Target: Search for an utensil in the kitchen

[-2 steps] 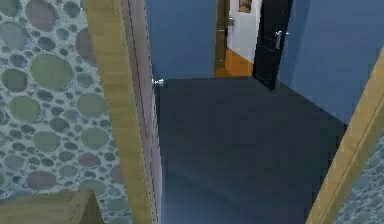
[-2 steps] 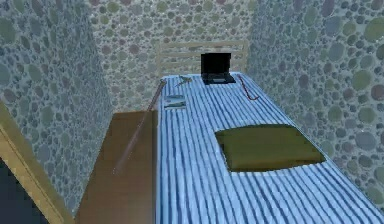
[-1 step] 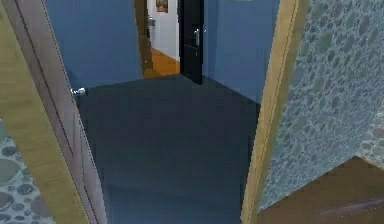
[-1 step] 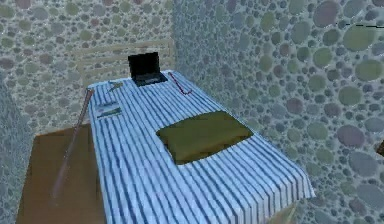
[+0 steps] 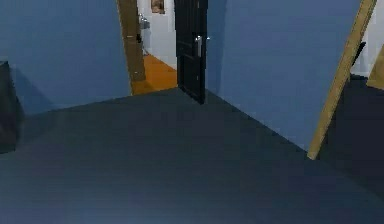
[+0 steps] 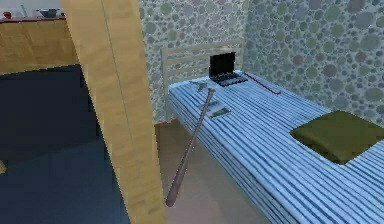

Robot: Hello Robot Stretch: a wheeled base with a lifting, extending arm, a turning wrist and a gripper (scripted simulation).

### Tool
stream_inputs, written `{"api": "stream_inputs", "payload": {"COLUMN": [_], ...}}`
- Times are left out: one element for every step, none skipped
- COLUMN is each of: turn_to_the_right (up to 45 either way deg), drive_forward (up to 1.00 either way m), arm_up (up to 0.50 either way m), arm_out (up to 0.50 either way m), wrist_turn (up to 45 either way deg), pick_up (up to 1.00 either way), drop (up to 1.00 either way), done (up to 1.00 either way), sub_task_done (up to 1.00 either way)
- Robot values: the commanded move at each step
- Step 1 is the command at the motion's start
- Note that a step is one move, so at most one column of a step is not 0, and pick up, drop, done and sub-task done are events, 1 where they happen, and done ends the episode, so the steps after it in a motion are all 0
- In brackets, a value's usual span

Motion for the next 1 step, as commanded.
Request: {"api": "stream_inputs", "payload": {"turn_to_the_right": [0.0], "drive_forward": [0.30], "arm_up": [0.00], "arm_out": [0.00], "wrist_turn": [0.0], "pick_up": [0.00], "drop": [0.00], "done": [0.00], "sub_task_done": [0.00]}}
